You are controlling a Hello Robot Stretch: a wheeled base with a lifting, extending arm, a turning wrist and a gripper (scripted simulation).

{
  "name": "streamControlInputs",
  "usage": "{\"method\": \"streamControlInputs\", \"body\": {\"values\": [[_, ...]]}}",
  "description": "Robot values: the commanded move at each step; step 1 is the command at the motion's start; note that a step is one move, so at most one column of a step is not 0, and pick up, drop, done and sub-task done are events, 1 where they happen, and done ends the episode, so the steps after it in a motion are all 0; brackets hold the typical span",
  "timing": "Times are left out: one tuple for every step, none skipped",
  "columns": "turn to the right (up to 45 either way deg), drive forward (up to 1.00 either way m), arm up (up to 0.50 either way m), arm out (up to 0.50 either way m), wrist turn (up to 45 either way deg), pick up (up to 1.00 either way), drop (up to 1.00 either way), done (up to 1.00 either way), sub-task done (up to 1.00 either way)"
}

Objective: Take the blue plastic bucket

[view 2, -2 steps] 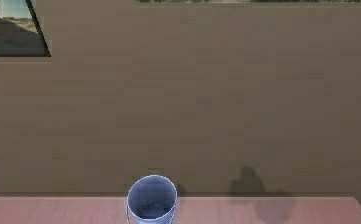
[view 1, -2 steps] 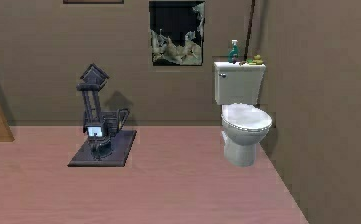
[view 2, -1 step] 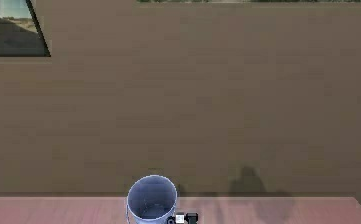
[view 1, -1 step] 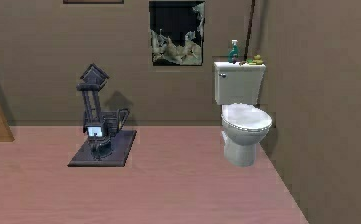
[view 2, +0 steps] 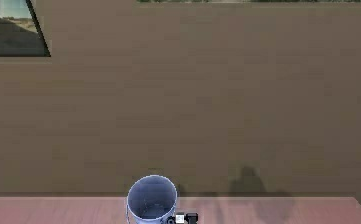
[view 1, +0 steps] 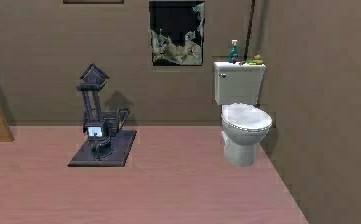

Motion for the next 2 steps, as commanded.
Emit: {"method": "streamControlInputs", "body": {"values": [[0.0, 0.0, 0.0, 0.0, 45.0, 0.0, 0.0, 0.0, 0.0], [0.0, 0.0, 0.0, 0.0, 45.0, 0.0, 0.0, 0.0, 0.0]]}}
